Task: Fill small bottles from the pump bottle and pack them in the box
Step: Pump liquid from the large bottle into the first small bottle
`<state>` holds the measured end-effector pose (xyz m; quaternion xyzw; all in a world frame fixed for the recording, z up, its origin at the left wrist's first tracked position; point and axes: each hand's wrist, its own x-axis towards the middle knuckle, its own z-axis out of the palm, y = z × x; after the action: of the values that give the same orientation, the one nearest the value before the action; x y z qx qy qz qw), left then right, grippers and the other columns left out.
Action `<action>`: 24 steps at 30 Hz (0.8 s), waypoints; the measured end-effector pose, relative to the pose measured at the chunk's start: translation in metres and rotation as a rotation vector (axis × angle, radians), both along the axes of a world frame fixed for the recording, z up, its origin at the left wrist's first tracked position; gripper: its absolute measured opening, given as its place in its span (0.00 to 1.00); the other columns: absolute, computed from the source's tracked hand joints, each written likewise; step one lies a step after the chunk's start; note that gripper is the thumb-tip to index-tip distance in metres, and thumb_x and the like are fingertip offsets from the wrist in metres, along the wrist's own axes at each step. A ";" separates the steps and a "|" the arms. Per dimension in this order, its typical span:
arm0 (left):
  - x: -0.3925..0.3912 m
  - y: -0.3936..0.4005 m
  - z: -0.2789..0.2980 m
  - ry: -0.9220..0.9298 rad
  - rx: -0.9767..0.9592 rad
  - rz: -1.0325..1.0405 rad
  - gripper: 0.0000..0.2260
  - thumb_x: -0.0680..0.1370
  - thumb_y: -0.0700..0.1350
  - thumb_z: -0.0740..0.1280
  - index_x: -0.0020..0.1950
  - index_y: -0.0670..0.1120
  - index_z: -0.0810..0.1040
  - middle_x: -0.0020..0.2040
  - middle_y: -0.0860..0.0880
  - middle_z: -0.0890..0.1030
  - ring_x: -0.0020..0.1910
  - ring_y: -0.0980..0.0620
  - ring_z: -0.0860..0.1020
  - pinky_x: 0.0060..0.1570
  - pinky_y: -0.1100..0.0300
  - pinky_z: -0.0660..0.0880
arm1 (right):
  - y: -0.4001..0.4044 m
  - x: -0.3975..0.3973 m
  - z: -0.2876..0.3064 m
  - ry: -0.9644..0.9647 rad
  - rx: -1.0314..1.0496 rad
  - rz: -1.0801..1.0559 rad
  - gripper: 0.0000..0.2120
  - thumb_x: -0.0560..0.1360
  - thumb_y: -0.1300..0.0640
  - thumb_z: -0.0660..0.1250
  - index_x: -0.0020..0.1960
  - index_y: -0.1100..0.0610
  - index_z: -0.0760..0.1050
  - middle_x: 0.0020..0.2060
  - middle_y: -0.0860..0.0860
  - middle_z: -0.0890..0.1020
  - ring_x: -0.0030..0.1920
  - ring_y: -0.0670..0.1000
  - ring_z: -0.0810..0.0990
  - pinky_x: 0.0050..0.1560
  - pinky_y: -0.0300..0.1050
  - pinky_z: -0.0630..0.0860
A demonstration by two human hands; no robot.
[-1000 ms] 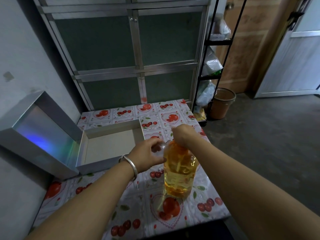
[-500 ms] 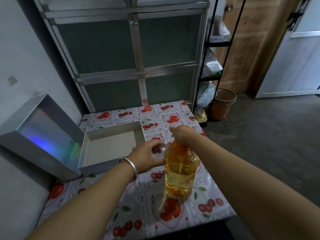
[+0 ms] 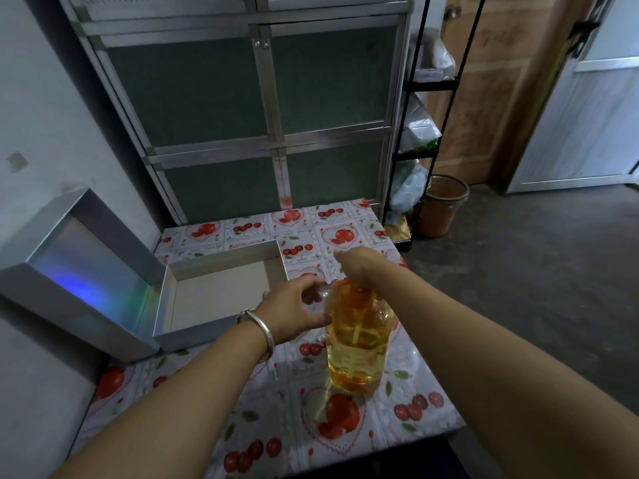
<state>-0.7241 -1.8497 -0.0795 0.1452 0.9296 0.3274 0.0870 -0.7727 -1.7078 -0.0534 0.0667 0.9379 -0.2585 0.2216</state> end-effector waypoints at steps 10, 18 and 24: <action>0.001 -0.002 0.001 -0.002 -0.025 0.006 0.20 0.67 0.51 0.74 0.57 0.52 0.74 0.47 0.56 0.76 0.50 0.54 0.75 0.59 0.50 0.73 | 0.001 0.005 0.006 0.012 0.046 0.089 0.21 0.82 0.59 0.50 0.75 0.60 0.56 0.72 0.60 0.63 0.71 0.61 0.64 0.69 0.54 0.65; 0.000 0.000 0.002 -0.013 -0.032 -0.003 0.20 0.67 0.50 0.74 0.57 0.51 0.75 0.47 0.55 0.77 0.50 0.54 0.76 0.59 0.50 0.74 | 0.002 -0.006 -0.015 0.096 0.128 0.041 0.19 0.79 0.57 0.52 0.68 0.59 0.68 0.60 0.59 0.75 0.59 0.60 0.74 0.66 0.60 0.67; -0.001 -0.001 0.004 -0.018 -0.025 0.007 0.22 0.68 0.49 0.74 0.60 0.51 0.73 0.47 0.55 0.75 0.50 0.54 0.75 0.57 0.56 0.74 | -0.001 -0.003 -0.006 0.059 0.090 0.046 0.23 0.81 0.58 0.49 0.76 0.55 0.54 0.72 0.59 0.64 0.70 0.61 0.65 0.70 0.58 0.63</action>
<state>-0.7253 -1.8509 -0.0759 0.1380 0.9333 0.3173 0.0963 -0.7761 -1.7089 -0.0596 0.0475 0.9560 -0.2126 0.1964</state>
